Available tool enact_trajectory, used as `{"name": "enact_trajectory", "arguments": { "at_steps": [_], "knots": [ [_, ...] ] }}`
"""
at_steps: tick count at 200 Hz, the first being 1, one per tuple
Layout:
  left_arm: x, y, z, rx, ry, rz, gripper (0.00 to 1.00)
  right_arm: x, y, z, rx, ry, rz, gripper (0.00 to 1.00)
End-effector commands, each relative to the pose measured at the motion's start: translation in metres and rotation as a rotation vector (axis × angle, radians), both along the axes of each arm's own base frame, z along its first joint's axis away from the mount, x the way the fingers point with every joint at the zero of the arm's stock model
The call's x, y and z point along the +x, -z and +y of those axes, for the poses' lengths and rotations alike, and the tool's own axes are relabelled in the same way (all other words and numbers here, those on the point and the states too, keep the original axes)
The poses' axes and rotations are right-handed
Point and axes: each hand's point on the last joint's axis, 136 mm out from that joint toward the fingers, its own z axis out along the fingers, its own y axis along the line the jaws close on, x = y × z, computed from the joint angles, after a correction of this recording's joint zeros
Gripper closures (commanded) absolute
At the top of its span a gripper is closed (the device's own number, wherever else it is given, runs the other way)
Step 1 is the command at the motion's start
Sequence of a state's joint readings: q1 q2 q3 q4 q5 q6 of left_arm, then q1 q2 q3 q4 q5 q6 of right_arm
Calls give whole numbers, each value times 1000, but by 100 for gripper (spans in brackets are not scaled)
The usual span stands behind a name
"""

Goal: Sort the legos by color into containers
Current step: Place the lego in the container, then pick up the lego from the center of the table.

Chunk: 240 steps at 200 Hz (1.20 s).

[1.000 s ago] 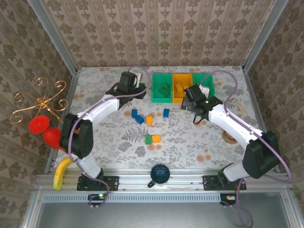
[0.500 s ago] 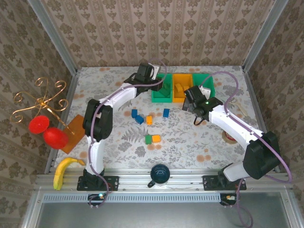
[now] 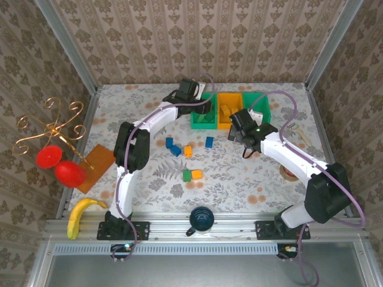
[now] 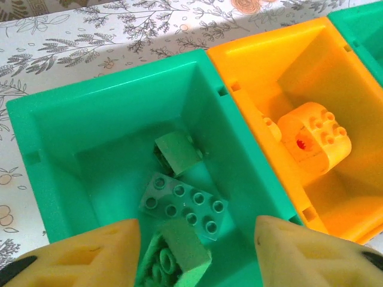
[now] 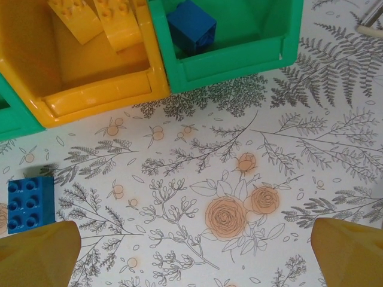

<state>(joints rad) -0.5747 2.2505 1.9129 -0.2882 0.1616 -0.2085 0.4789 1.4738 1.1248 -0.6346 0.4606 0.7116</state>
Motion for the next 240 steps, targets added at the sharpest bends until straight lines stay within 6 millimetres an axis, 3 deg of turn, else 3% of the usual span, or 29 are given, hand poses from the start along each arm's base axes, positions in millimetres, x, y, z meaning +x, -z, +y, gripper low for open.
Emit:
{"name": "enact_trajectory", "arguments": {
  "at_steps": [1, 57, 84, 105, 157, 197, 240],
  "knots": [
    [-4, -23, -6, -25, 21, -25, 44, 2, 5, 7, 6, 2, 9, 0],
    [-24, -75, 12, -99, -19, -115, 36, 9, 16, 34, 39, -62, 35, 1],
    [-38, -93, 37, -118, -80, -170, 29, 15, 23, 52, 57, -102, 57, 6],
    [-50, -96, 65, -134, -151, -187, 23, 20, 29, 65, 75, -129, 75, 10],
    [-79, -68, 144, -176, -348, -135, 0, 33, 48, 104, 122, -204, 132, 18],
    [-97, -29, 198, -129, -461, -61, 0, 41, 68, 122, 126, -230, 197, 22],
    [-115, -3, 224, -83, -517, -6, 0, 51, 88, 138, 138, -253, 251, 27]
  ]
}}
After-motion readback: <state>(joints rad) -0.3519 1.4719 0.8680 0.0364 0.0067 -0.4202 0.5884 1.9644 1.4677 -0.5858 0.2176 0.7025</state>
